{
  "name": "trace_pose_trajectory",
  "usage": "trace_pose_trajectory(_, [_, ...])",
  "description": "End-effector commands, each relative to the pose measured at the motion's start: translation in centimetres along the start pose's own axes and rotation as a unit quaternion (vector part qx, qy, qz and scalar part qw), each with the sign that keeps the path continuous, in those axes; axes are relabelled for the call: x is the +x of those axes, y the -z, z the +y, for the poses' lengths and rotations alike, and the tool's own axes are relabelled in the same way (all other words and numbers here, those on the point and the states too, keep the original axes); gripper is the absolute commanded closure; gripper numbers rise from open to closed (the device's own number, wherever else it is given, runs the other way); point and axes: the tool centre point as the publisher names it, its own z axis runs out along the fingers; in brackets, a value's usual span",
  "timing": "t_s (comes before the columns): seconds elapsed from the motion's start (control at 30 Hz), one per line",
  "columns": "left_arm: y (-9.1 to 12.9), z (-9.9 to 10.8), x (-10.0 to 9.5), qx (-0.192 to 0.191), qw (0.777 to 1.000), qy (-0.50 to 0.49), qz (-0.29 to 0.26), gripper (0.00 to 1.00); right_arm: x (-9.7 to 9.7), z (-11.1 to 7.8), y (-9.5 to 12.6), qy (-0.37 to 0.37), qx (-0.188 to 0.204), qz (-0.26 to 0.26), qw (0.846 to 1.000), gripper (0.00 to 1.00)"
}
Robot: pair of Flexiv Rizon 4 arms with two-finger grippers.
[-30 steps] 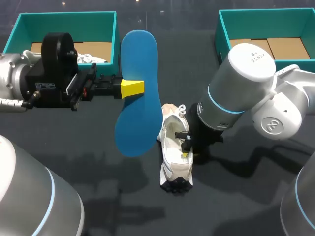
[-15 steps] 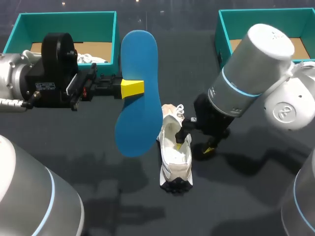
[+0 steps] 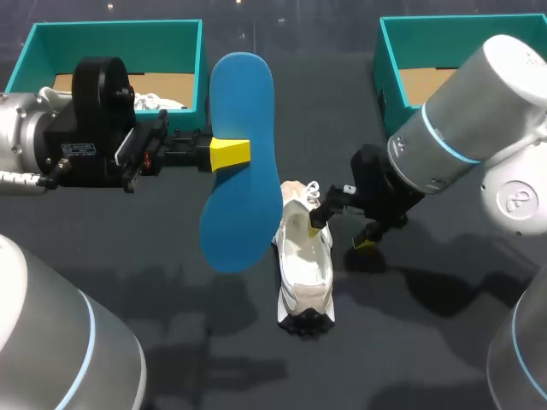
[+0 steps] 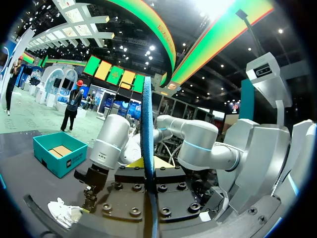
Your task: Take the shoe out of the shoebox, open the shoe tongue, remove and reinsert the insole, then place the shoe into the shoebox
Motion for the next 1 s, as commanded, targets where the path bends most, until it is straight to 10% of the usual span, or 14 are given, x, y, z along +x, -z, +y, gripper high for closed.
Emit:
trace_pose_trajectory(0.03, [-0.1,0.1,0.0,0.001,1.0,0.0,-0.001,1.0,-1.6,-1.8,5.0,0.034,-0.051,0.11,0.992,0.0])
trace_pose_trajectory(0.4, [-0.1,0.1,0.0,0.001,1.0,0.0,-0.001,1.0,-1.6,-1.8,5.0,0.034,-0.051,0.11,0.992,0.0])
trace_pose_trajectory(0.63, [-0.1,0.1,0.0,0.001,1.0,0.0,-0.001,1.0,0.6,-0.3,9.9,0.084,-0.077,0.241,0.964,0.0])
trace_pose_trajectory(1.0, [-0.1,0.1,0.0,0.001,1.0,0.0,-0.001,1.0,1.2,-0.4,10.4,0.107,-0.059,0.248,0.961,0.0])
